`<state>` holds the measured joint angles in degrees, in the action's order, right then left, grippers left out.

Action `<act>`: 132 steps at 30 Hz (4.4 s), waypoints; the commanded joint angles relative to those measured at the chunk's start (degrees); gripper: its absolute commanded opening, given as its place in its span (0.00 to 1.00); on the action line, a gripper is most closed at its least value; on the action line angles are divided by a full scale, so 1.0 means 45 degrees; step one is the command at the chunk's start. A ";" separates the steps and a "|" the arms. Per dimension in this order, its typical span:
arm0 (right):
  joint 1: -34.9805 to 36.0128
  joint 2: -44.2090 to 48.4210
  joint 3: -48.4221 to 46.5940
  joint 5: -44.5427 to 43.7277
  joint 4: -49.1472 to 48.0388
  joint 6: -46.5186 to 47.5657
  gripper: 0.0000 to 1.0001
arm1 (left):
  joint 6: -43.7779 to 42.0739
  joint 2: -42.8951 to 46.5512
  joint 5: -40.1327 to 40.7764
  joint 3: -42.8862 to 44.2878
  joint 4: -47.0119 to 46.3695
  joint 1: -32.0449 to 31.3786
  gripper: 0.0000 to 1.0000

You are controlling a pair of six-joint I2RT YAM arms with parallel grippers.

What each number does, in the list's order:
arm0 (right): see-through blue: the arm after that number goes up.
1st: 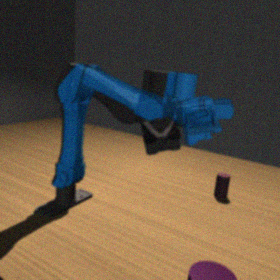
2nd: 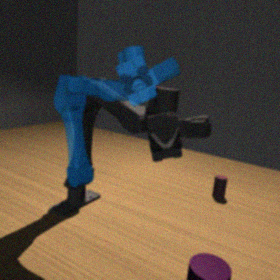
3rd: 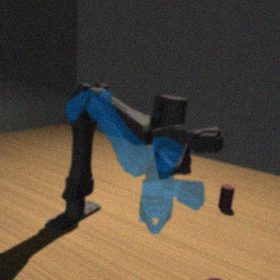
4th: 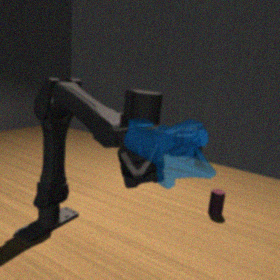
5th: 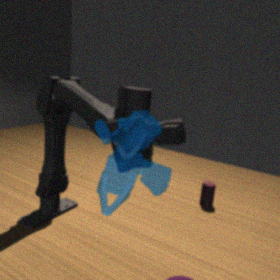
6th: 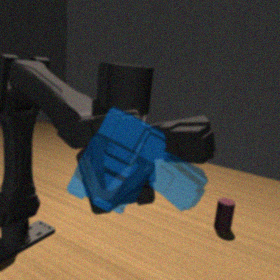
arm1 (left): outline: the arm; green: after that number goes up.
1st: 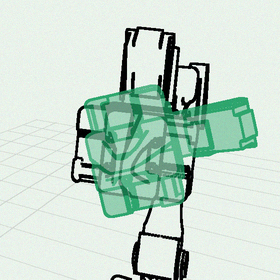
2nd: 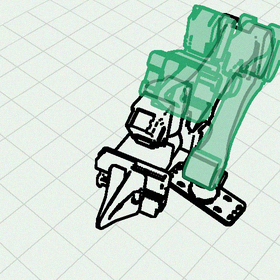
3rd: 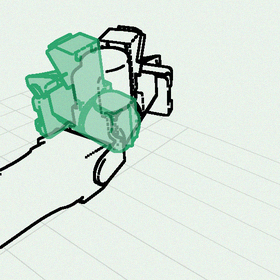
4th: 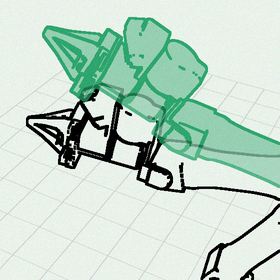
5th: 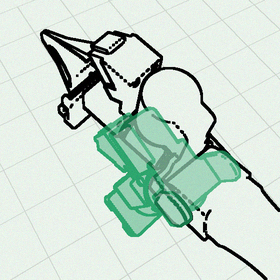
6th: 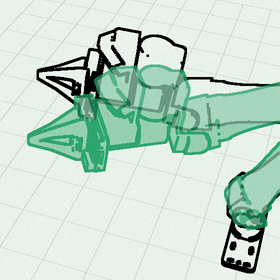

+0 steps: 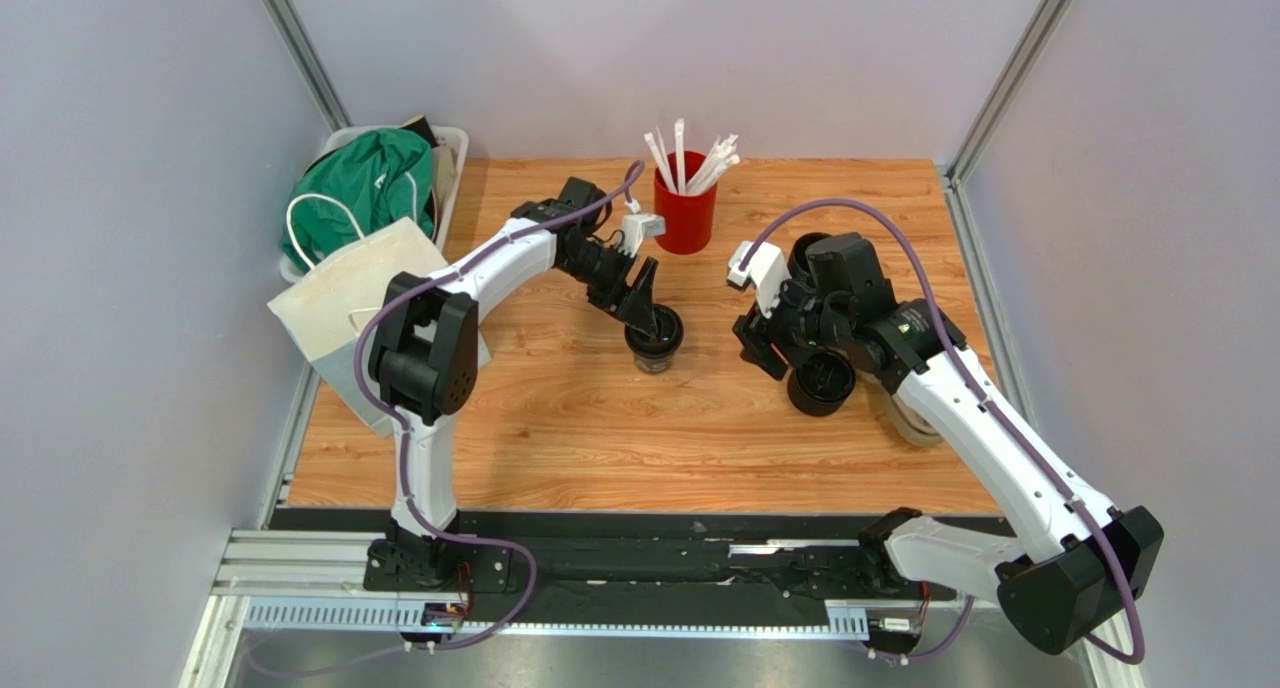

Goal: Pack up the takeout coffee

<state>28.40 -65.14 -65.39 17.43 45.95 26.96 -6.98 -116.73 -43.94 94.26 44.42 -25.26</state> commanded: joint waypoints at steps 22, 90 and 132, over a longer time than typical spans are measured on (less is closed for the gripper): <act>-0.0354 -0.1616 0.0291 0.1184 -0.3335 -0.2081 0.56 | -0.0753 -0.1249 0.0623 0.1066 0.0909 -0.0032 0.58; -0.1761 -0.9254 -0.2443 0.4916 -0.5915 -0.6988 0.37 | -0.0831 -0.0975 0.1561 0.0245 0.0245 -0.0364 0.63; -0.1000 -0.9097 -0.1622 0.2593 -0.5036 -0.5015 0.37 | -0.1280 -0.0721 0.2656 -0.0087 0.0440 -0.0755 0.63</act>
<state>22.00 -104.95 -74.19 36.45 20.03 0.93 -7.55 -118.45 -42.33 96.31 45.04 -27.77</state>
